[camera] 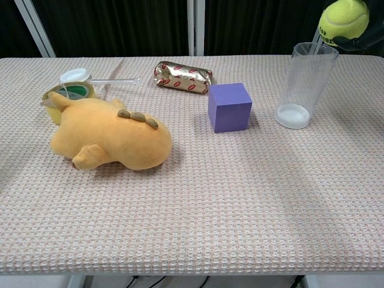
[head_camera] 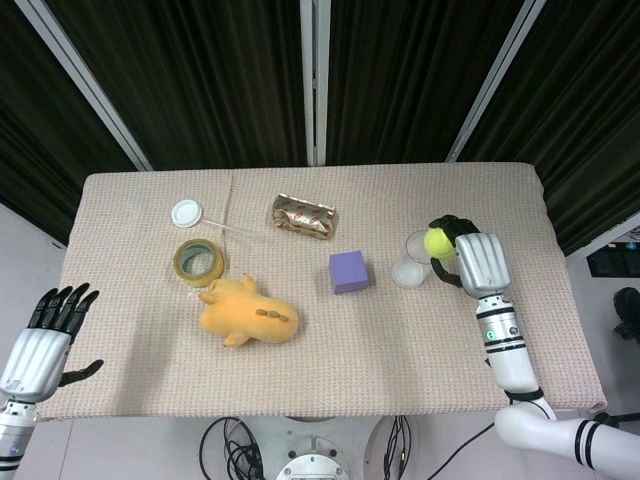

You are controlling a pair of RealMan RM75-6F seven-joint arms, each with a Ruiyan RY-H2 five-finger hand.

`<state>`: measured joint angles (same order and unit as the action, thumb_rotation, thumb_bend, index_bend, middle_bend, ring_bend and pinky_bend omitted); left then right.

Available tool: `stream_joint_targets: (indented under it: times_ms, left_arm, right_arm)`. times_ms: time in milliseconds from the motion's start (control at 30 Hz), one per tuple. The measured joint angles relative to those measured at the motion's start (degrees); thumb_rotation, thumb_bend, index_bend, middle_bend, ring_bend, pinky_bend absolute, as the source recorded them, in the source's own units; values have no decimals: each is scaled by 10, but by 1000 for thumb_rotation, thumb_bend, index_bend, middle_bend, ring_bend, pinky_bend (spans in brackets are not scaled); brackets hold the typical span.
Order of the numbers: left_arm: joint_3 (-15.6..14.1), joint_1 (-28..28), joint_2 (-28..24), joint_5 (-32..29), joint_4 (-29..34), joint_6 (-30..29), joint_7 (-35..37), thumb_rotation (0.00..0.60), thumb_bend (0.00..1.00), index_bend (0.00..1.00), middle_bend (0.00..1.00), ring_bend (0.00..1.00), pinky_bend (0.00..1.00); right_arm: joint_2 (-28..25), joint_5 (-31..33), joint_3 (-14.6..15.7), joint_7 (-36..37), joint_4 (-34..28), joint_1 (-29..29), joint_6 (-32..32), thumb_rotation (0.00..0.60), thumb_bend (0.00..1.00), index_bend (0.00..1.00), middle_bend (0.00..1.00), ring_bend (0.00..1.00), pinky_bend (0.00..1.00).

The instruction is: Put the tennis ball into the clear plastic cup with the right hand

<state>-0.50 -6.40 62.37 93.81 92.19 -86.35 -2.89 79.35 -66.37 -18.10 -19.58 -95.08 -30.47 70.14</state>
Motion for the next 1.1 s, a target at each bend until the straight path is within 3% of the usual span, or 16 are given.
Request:
stream_joint_targets:
  times_ms: [133,233,467,567,700,900,1100]
  left_arm:
    - [0,-2,-1,-1,2,4,-3,600,0,6,0,0,0]
    - [0,-4,-2,-1,4,6,-5,600,0,6,0,0,0]
    - [0,-4,-5,-6,5,10,-6,600,0,7,0,0,0]
    - [1,-4,-5,-9,4,10,-7,600,0,7,0,0,0]
    - [1,-4,-4,-8,4,8,-6,600,0,7,0,0,0]
    - [0,-1,-5,-7,2,3,-2,600,0,7,0,0,0]
    - [-1,3,-1,-4,-6,-7,5,600,0,6,0,0,0]
  right_arm:
    - [3,11,-1,0,4,-9,-14,600,349,401,369,392,658]
    - [0,20,1,1,2,-15,-31,600,257,315,317,316,596]
    - [-10,26,10,14,-1,-19,-44,600,104,148,197,130,389]
    - [-14,33,11,23,-8,-20,-50,600,86,103,158,90,330]
    - [-19,27,15,22,-16,-20,-46,600,86,97,146,87,326]
    - [-35,-15,29,29,-33,1,-3,600,86,68,136,62,284]
    - [-71,-88,81,22,-35,74,99,600,98,0,19,0,42]
